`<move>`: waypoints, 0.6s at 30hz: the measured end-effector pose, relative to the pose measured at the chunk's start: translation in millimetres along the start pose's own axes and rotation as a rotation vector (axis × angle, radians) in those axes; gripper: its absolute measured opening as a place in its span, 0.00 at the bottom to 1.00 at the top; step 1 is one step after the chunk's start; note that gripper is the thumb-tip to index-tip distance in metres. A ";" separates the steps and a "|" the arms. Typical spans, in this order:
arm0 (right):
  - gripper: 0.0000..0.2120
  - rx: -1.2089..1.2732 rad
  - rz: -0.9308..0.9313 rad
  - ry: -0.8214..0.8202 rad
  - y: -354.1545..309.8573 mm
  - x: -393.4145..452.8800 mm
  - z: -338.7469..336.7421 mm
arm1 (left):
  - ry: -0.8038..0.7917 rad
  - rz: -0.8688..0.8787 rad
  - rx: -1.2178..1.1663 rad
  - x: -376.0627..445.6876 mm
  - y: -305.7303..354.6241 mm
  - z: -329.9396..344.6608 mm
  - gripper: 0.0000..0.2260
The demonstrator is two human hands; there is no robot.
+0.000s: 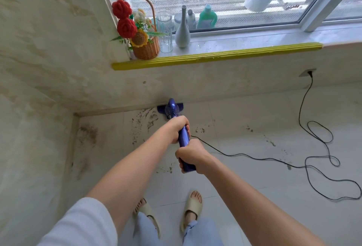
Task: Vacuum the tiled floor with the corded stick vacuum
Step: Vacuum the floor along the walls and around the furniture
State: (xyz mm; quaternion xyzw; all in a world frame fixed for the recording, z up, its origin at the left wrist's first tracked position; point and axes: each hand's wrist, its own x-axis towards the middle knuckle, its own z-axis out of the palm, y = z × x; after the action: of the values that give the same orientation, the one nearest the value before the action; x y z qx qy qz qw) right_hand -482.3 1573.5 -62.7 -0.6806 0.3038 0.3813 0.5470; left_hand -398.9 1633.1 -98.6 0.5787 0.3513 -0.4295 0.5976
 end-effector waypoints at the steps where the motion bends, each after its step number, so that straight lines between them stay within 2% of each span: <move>1: 0.07 0.007 0.006 0.009 4.2 -1.4 1.5 | 0.014 0.004 0.015 -1.1 -4.2 1.5 0.07; 5: 0.07 0.036 -0.001 0.020 13.8 -9.7 14.5 | 0.034 -0.004 0.058 -8.5 -14.9 -4.0 0.04; 9: 0.08 0.077 -0.014 -0.004 10.2 -21.6 38.9 | 0.060 0.005 0.050 -26.0 -17.9 -27.9 0.06; 14: 0.15 0.078 -0.010 -0.053 1.9 -37.7 66.4 | 0.051 0.003 -0.012 -48.0 -23.9 -59.4 0.10; 18: 0.07 0.077 -0.032 -0.108 -9.7 -50.8 82.7 | 0.055 0.016 -0.048 -52.8 -26.5 -86.1 0.11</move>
State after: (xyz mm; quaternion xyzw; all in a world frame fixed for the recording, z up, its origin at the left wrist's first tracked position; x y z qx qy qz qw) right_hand -516.4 1656.1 -23.6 -0.6423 0.2775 0.3966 0.5943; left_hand -436.9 1725.3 -67.7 0.5785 0.3730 -0.4000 0.6051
